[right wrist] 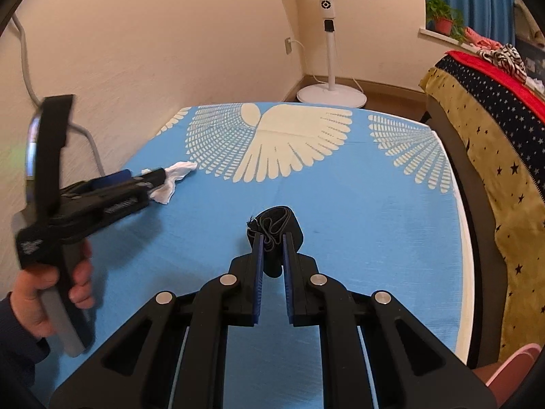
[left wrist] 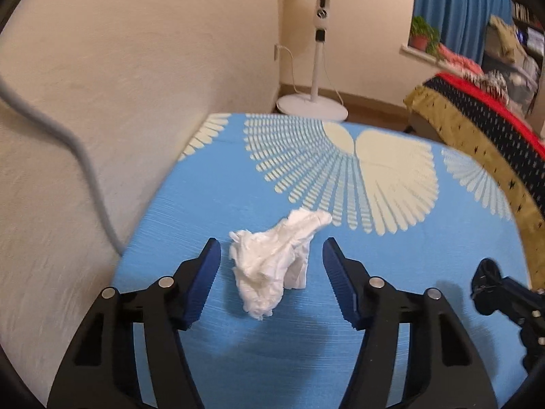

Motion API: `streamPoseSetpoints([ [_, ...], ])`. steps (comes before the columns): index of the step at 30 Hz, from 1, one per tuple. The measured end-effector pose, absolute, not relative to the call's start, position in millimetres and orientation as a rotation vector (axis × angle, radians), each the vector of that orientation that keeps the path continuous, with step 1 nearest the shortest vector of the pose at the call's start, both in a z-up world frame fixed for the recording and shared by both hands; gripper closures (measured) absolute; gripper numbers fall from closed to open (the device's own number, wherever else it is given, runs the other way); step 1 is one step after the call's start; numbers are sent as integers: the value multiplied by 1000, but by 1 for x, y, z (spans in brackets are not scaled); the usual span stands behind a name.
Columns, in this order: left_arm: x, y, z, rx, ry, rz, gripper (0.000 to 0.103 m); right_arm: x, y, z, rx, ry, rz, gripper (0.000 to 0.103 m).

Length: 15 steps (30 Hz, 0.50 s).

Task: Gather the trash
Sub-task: 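Grasp the white tissue with the left tool while the right holds the black band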

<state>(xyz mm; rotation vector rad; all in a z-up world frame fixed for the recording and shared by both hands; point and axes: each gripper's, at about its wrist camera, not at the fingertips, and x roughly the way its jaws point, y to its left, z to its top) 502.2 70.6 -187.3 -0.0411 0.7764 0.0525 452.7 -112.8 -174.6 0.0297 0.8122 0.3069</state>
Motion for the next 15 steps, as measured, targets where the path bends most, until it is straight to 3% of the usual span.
streamPoseSetpoints([
  [2,505,65,-193,-14,793,42,47,451,-110,-174,25,805,315,92],
  [4,508,62,-197,-4,814,23,77,449,-108,-174,21,799,320,92],
  [6,508,60,-195,-4,810,14,86,448,-107,-173,20,798,324,92],
  [15,441,38,-133,13,698,-90,90,429,-119,-132,28,754,316,92],
])
